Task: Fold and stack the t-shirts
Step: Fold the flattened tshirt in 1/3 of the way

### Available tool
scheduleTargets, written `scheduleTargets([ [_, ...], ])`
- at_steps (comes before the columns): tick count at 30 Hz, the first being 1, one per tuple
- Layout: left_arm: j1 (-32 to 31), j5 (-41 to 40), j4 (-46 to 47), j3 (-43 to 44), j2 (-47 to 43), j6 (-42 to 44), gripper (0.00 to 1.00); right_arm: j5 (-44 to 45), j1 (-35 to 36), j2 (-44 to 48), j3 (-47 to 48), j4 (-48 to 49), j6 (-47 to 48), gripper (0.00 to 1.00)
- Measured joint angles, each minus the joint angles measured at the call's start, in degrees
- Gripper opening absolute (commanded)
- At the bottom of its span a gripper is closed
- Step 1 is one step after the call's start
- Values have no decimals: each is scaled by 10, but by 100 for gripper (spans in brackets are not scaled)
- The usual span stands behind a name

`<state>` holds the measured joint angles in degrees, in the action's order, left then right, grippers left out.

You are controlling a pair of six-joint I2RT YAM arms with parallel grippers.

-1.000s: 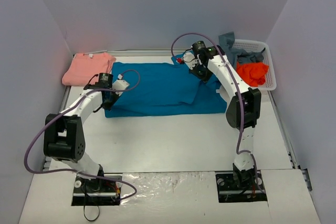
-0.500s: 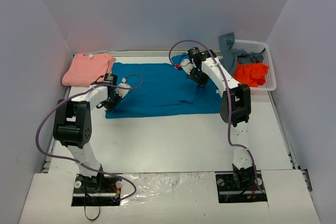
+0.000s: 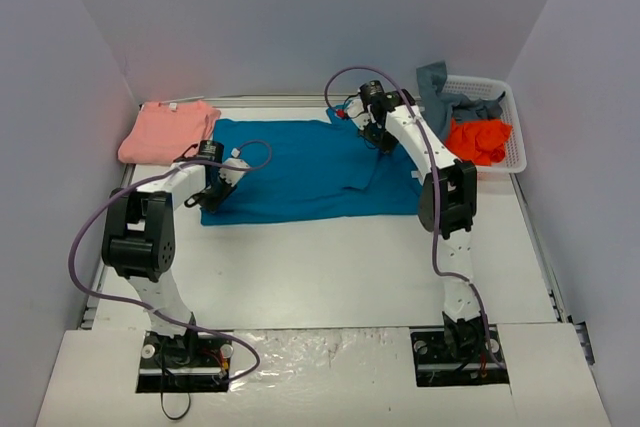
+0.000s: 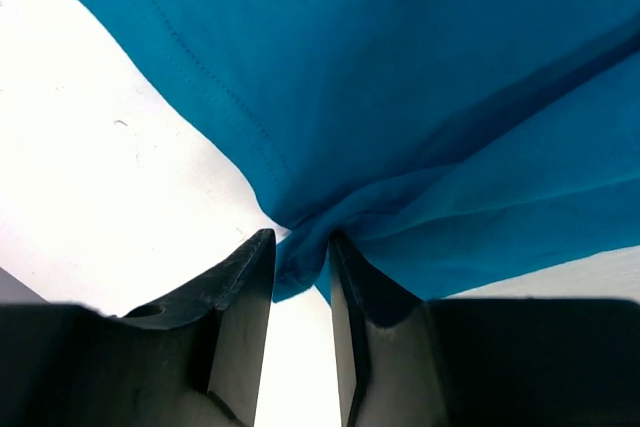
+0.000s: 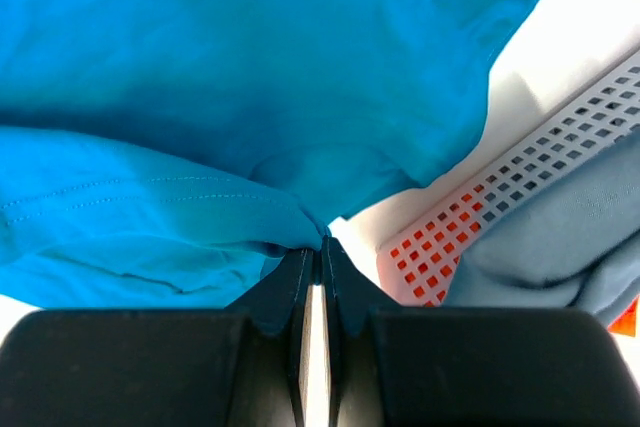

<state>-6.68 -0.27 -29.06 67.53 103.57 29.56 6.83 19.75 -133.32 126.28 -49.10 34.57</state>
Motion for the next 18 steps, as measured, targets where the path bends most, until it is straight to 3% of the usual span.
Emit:
scheduleTargets([
  [14, 0, -17, 8, -20, -30, 0, 31, 40, -3, -63, 13, 10, -21, 0],
  [15, 0, -18, 9, -22, -30, 0, 31, 43, -3, -63, 13, 10, -22, 2],
  [18, 0, -20, 9, -29, -33, 0, 31, 50, -3, -63, 15, 12, -30, 24],
])
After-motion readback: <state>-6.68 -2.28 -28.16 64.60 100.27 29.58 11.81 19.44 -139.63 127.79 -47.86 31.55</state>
